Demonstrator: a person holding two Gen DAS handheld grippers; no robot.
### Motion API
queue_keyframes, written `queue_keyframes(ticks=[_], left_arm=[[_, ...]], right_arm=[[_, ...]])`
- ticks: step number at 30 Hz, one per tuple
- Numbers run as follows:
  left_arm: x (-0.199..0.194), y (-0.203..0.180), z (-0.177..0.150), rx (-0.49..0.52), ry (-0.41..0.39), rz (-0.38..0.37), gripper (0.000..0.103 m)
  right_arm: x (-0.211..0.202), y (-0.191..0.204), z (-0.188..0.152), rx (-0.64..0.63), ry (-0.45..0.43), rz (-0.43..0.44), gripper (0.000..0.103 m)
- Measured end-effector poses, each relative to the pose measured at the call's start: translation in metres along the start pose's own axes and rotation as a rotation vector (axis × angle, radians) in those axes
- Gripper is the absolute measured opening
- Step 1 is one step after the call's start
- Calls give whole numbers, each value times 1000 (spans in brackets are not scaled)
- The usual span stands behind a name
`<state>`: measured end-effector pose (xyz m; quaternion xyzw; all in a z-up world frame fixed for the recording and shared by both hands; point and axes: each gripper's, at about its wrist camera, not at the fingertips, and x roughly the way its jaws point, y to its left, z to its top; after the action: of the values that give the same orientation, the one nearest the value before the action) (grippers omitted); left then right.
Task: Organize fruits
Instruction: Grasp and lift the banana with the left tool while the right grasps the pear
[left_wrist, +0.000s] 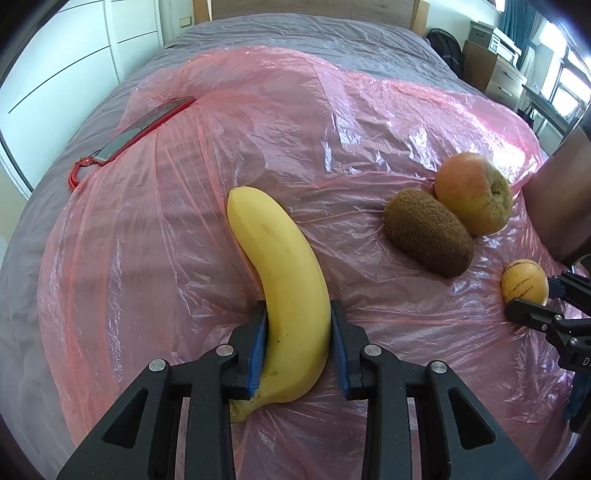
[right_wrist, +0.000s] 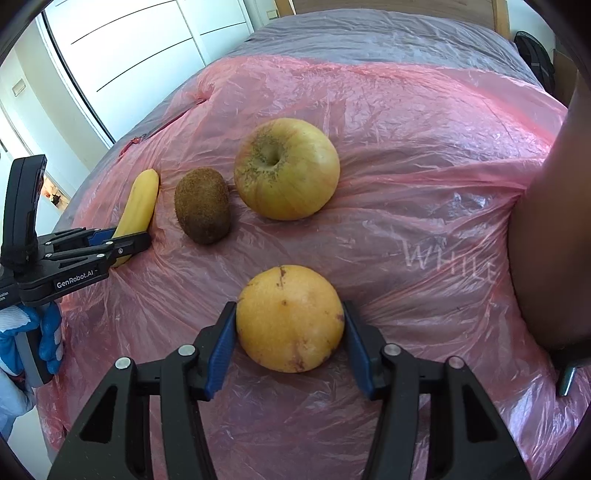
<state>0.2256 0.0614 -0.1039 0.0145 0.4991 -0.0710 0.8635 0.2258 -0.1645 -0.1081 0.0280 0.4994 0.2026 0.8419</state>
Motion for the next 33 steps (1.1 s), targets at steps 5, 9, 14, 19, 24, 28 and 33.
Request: queue_keyframes(ticks=[5, 9, 14, 19, 24, 28, 33], left_arm=[[-13, 16, -3, -93, -32, -93, 27], [-21, 23, -3, -113, -47, -93, 27], [-36, 25, -3, -123, -76, -100, 27], [-50, 21, -4, -107, -88, -83, 27], [-67, 17, -10, -104, -99, -72, 27], [-82, 10, -18, -91, -106, -64, 27], [-102, -4, -30, -69, -114, -70, 27]], right_arm=[[-10, -3, 1, 25, -14, 37, 103], [-19, 0, 2, 22, -25, 31, 103], [-34, 5, 3, 6, -49, 23, 103], [-48, 11, 4, -8, -65, 16, 103], [-64, 15, -1, -12, -79, 12, 103], [-79, 19, -8, -17, -89, 10, 103], [-100, 24, -20, -20, -100, 8, 103]])
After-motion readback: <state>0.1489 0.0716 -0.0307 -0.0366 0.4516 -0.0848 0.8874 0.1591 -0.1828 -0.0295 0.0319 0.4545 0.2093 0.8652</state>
